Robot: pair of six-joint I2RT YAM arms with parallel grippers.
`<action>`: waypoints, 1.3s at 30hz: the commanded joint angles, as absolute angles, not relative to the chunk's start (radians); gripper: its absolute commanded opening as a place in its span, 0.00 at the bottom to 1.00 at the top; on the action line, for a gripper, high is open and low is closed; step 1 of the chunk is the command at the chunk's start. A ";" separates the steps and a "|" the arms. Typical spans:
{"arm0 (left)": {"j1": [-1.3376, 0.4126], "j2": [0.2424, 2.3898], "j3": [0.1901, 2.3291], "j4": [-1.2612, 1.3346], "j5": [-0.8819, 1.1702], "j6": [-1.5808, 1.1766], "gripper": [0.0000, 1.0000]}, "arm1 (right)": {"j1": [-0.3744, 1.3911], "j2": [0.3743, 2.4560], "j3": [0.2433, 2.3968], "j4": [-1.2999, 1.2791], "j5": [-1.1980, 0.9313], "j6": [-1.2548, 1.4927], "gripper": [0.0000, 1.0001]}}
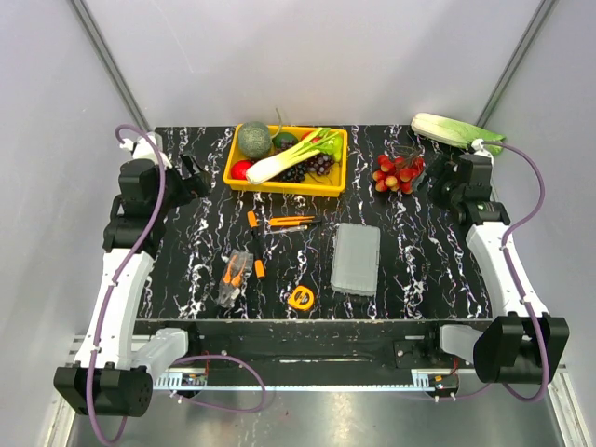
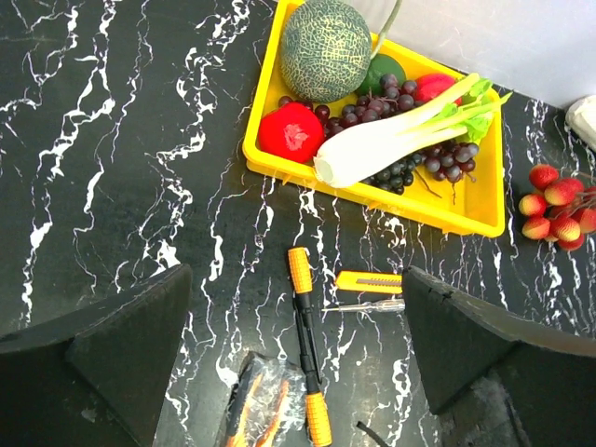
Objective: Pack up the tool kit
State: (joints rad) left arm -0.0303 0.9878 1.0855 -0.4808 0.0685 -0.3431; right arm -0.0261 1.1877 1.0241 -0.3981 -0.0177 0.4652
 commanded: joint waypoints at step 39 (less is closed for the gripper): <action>-0.534 1.512 0.894 -0.058 0.496 -0.632 0.99 | 0.406 1.501 0.713 -0.186 -0.198 0.718 0.66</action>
State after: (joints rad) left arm -0.5293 1.5036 0.8494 -0.1265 0.5423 -0.6151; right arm 0.3470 1.4040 0.6769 -0.2687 -0.2722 0.6910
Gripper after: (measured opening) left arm 0.988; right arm 0.707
